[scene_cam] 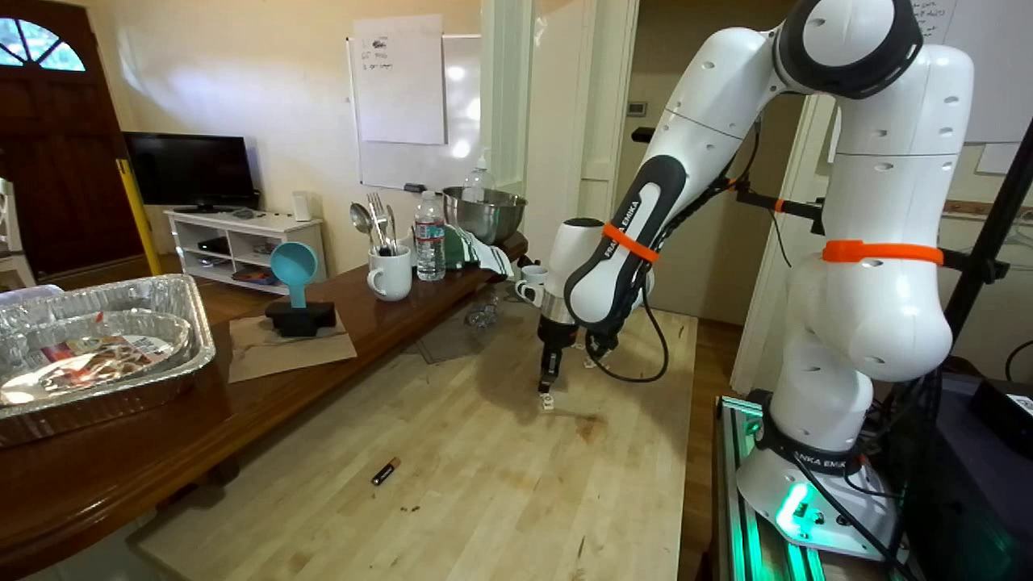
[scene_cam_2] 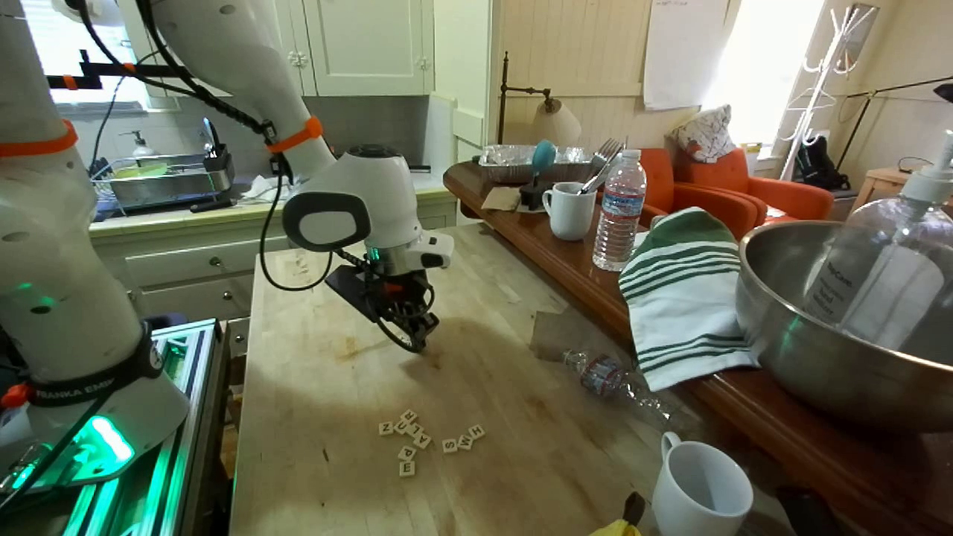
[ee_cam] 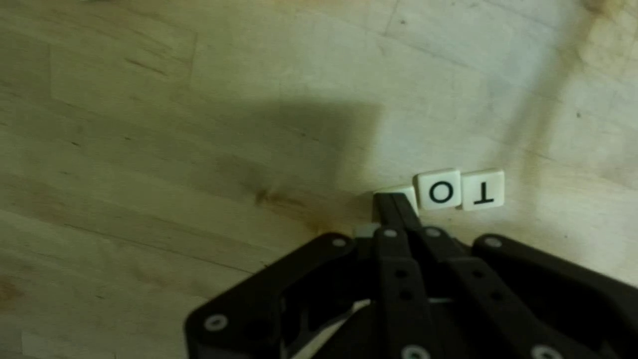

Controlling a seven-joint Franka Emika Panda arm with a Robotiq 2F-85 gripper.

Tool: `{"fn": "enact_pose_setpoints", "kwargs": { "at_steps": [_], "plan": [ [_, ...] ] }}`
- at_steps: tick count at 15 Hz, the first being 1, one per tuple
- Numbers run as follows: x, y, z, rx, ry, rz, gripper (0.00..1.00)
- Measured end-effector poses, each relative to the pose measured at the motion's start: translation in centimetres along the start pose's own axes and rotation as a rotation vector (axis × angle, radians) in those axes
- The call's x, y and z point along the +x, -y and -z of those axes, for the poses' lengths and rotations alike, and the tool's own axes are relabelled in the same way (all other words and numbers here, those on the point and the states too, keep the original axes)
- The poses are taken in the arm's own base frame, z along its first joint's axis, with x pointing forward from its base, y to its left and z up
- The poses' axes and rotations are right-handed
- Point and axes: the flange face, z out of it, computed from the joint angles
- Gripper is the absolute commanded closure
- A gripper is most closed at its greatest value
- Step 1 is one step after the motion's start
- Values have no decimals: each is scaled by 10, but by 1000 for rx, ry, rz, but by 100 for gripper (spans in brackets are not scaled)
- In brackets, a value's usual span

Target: Move the letter tiles to the left

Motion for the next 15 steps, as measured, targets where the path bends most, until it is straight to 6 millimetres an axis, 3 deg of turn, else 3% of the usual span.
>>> {"fn": "enact_pose_setpoints", "kwargs": {
  "at_steps": [15],
  "plan": [
    [2, 5, 0, -28, 14, 8, 100]
  ]
}}
